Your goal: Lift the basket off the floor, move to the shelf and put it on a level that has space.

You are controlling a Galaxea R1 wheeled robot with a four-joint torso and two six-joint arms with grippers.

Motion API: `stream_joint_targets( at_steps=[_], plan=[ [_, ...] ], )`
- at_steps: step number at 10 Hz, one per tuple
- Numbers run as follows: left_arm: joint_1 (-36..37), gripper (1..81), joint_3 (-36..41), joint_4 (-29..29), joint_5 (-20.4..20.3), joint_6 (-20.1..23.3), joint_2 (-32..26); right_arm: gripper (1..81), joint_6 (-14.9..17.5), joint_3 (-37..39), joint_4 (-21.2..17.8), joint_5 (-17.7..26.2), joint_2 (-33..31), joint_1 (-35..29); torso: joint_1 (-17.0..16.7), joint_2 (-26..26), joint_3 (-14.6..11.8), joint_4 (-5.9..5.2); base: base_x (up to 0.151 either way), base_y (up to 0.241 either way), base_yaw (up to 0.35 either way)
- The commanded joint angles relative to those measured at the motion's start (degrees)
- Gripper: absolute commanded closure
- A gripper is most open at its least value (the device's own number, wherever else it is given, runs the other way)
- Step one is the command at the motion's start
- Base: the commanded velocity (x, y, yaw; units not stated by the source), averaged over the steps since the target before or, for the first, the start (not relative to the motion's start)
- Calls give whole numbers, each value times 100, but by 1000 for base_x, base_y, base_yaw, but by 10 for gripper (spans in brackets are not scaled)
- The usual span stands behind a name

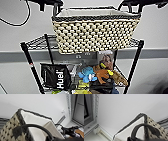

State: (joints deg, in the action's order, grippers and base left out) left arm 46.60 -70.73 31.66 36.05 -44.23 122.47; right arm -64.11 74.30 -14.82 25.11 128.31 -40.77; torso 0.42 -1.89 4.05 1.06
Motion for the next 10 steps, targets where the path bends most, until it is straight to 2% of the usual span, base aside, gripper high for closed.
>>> stream_joint_targets(
  at_steps=[1, 4, 10],
  plan=[
    [626, 811, -406, -90, -168, 133, 305, 811, 135, 329, 23, -244, 365, -524, 0, 0, 0, 0, 0, 0, 0],
    [309, 811, -792, -99, -159, 388, 437, 811, 399, 715, 15, -279, 645, -313, 0, 0, 0, 0, 0, 0, 0],
    [-33, 811, -1759, -90, 16, 775, 1077, 811, 865, 1604, 6, -261, 1130, -75, 5, 4, 5, 0, 0, 0, 0]
  ],
)
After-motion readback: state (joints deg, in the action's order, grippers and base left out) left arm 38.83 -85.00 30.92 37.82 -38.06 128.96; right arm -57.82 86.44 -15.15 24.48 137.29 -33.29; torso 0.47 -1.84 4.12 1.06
